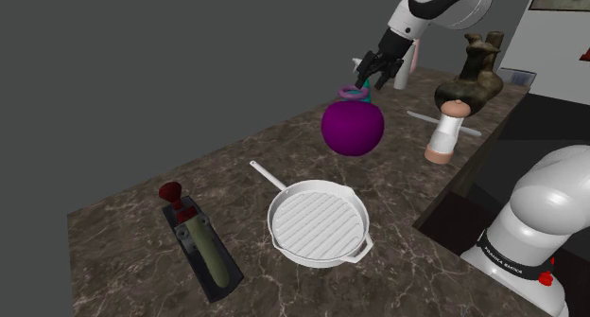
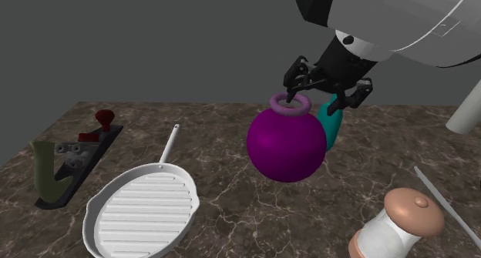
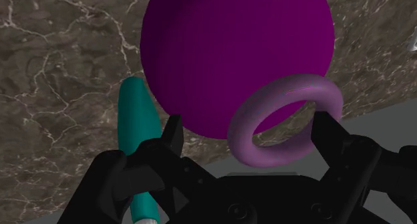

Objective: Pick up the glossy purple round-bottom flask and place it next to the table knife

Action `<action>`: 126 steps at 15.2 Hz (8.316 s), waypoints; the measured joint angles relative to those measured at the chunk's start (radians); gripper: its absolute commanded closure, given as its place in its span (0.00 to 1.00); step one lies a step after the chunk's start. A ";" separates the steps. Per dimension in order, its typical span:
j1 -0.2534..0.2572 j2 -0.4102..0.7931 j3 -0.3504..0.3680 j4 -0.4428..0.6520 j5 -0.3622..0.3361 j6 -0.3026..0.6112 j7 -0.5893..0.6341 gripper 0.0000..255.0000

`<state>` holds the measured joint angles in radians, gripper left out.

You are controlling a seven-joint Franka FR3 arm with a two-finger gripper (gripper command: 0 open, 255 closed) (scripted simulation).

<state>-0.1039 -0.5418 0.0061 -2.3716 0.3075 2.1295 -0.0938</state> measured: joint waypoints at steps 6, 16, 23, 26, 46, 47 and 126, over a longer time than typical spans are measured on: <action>0.002 -0.007 0.002 0.009 0.015 0.002 0.000 1.00; -0.001 -0.005 0.000 0.023 0.000 -0.013 0.004 1.00; -0.006 0.000 -0.002 0.093 -0.014 -0.089 0.024 0.00; -0.019 0.087 0.040 0.184 -0.065 -0.150 0.094 0.00; -0.034 0.446 0.153 0.466 -0.256 -0.323 0.333 1.00; -0.034 0.446 0.153 0.466 -0.256 -0.323 0.333 1.00; 0.018 0.620 0.170 0.799 -0.535 -0.657 0.437 1.00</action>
<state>-0.0855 0.0785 0.1762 -1.5726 -0.2279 1.4730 0.3435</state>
